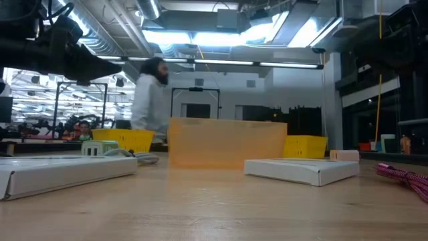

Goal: Pick and place items into bin
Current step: Put the pink charger adapter into the left yellow bin

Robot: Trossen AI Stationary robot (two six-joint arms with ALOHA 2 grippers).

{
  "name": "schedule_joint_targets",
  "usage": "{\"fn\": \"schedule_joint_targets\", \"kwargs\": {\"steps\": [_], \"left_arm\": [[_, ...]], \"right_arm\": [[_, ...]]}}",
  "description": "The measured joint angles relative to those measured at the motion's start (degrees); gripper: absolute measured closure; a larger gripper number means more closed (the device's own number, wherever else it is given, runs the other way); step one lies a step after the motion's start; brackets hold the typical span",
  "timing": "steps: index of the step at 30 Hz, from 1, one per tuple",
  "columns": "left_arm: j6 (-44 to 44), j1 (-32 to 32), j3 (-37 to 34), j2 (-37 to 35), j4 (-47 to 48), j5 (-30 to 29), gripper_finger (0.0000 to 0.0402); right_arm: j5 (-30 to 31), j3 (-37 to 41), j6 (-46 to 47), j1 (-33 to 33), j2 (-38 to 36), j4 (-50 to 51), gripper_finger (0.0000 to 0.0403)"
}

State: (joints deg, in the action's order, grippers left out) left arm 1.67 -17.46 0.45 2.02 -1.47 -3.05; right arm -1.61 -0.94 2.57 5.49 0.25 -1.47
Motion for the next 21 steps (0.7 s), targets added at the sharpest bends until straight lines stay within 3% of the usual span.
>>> {"fn": "schedule_joint_targets", "kwargs": {"steps": [6,15,21], "left_arm": [[1.51,0.10,0.02,0.00,0.16,2.11,0.0400],[1.22,0.16,0.02,0.00,-1.41,15.17,0.0400],[0.02,0.16,0.02,0.00,-1.46,15.56,0.0400]], "right_arm": [[-0.02,0.01,2.62,0.01,0.00,0.10,0.0402],[0.00,0.01,3.23,0.01,-0.02,1.39,0.0402],[0.00,0.01,2.99,0.00,-0.02,1.38,0.0402]]}}
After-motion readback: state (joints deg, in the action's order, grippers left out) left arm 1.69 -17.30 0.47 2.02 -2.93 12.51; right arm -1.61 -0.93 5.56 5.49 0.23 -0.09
